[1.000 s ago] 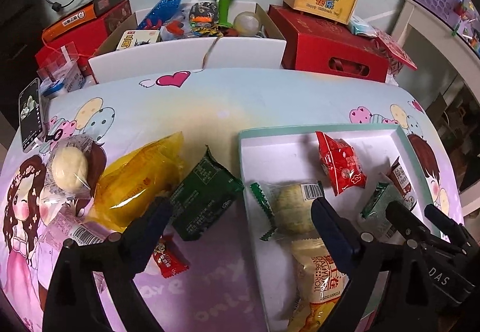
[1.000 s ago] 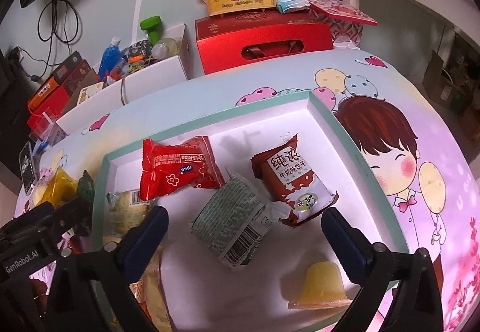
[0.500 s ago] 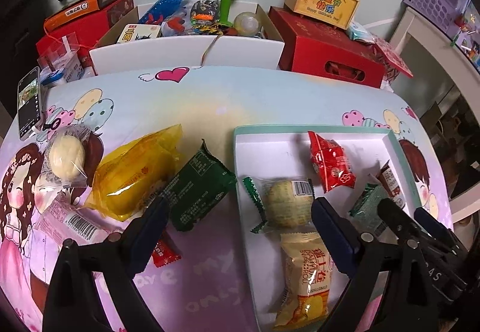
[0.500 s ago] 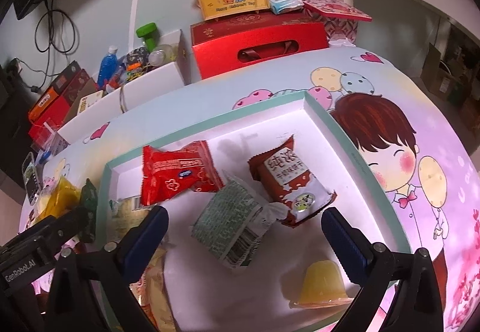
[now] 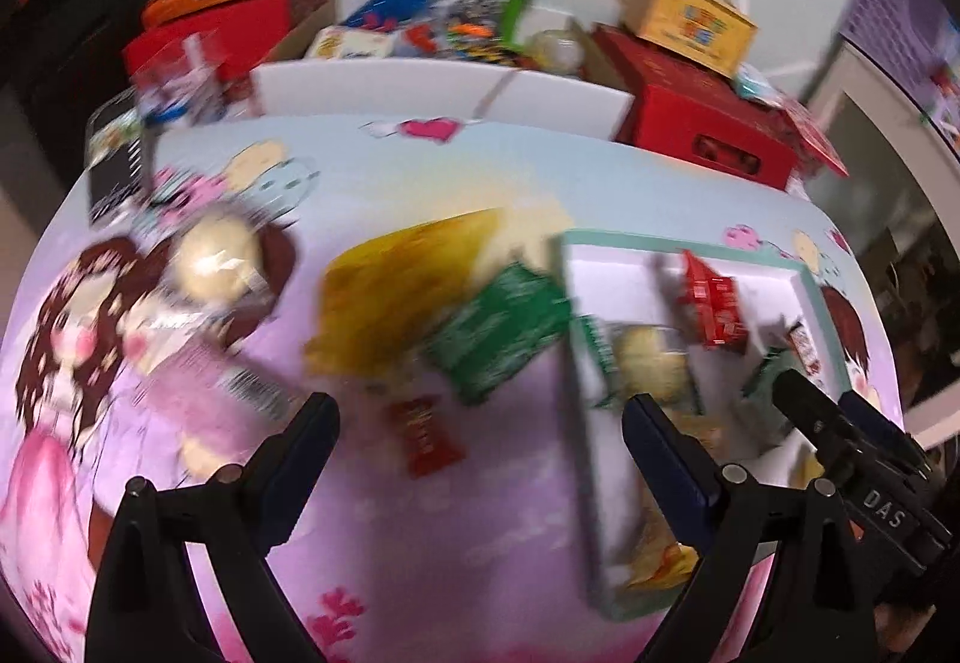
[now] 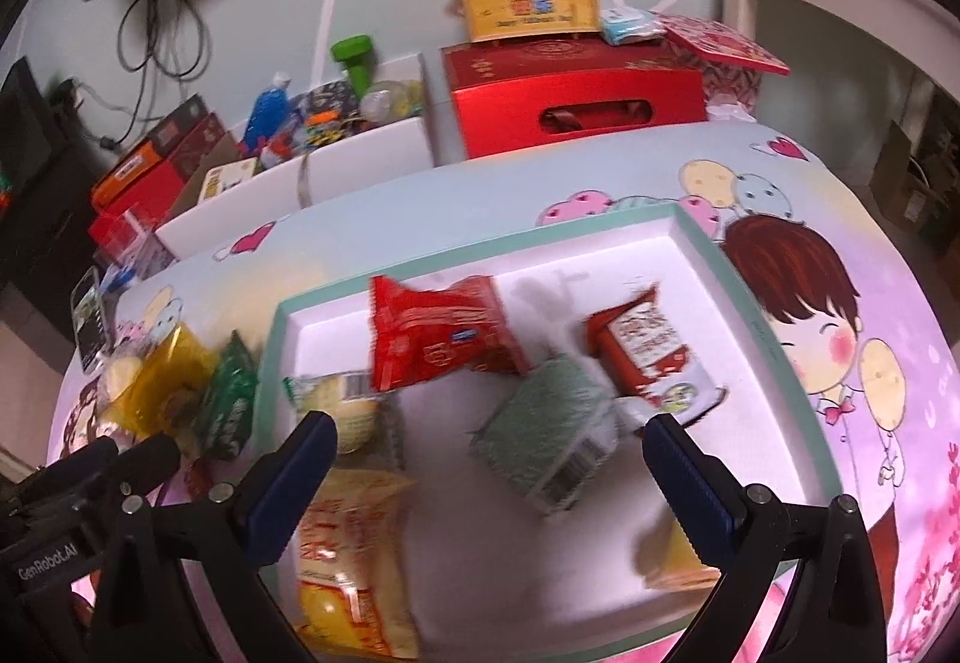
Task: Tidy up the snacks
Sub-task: 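Move both open tools back toward the snack pile, then grasp the pink bread packet with the left gripper while the right grasps the small red candy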
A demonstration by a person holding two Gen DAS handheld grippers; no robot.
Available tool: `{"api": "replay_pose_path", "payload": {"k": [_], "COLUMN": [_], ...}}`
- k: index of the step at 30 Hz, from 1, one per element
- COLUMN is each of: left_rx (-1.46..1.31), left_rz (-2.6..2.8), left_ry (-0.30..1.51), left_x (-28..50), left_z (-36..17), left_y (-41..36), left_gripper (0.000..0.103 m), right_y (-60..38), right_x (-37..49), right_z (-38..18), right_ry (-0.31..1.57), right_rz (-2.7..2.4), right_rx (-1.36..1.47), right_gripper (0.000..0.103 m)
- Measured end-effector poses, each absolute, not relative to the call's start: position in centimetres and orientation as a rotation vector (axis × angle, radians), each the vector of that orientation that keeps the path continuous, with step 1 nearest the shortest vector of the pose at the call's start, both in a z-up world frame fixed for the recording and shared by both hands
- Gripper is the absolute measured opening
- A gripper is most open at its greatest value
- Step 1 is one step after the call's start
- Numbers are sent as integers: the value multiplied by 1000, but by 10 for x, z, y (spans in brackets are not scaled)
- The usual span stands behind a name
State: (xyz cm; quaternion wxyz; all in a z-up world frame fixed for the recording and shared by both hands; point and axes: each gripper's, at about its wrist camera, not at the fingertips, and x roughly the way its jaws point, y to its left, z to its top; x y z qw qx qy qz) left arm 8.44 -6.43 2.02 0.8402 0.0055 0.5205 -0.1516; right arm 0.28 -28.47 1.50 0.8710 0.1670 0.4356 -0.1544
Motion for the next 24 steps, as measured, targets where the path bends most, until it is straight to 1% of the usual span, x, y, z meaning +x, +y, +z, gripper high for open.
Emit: {"api": "replay_pose_path", "payload": {"k": [10, 15, 18, 24], "left_rx": [-117, -224, -257, -307], "left_rz": [-61, 49, 73, 49], "left_ry": [1145, 1121, 1118, 1142], "left_x": [95, 92, 92, 102], "left_z": [10, 11, 10, -3], "left_y": [37, 85, 97, 96], "left_gripper": [95, 95, 95, 95], "right_y": [-209, -169, -152, -131], "right_x": [23, 31, 35, 42], "right_z": [12, 10, 7, -1], "right_ry": [949, 953, 960, 963], "right_rz": [-152, -66, -32, 13], "right_rx": [262, 212, 189, 173], "right_gripper": [103, 103, 103, 103]}}
